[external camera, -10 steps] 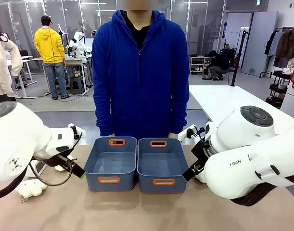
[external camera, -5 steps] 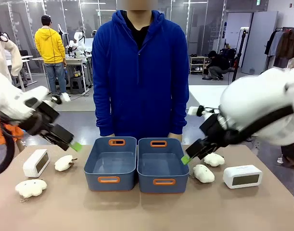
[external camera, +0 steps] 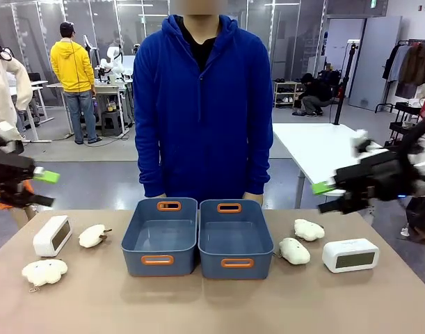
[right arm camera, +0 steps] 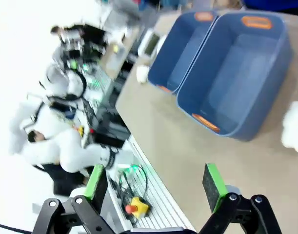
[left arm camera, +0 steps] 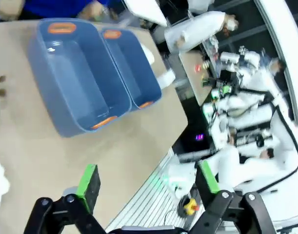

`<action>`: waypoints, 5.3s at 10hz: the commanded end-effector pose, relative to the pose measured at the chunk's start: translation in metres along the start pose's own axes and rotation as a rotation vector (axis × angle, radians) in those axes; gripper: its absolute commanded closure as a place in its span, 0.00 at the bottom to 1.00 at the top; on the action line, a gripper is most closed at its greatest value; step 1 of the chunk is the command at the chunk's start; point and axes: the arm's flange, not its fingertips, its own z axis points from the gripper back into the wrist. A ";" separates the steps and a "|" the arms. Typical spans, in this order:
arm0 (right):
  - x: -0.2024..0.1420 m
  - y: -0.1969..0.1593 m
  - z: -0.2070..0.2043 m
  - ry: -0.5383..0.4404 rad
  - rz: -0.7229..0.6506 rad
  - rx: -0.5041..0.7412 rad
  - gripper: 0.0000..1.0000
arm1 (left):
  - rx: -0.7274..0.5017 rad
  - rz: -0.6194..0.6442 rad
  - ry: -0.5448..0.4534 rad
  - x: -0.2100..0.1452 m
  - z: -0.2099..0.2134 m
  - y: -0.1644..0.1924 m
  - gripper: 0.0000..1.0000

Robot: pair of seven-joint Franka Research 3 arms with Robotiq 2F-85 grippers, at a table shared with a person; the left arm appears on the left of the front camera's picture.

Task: Sort the digital clocks into the basket.
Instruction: Pick up the Digital clock from the table and place it into the empty Plastic storage basket.

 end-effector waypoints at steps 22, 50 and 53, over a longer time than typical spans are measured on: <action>-0.094 -0.021 0.182 -0.480 -0.117 -0.077 0.00 | 0.166 0.109 -0.491 -0.098 0.178 0.016 0.00; 0.025 -0.044 -0.045 0.841 1.044 -0.690 0.00 | 0.166 0.109 -0.491 -0.098 0.178 0.016 0.00; 0.036 -0.066 -0.041 0.894 1.069 -0.684 0.00 | 0.166 0.109 -0.491 -0.098 0.178 0.016 0.00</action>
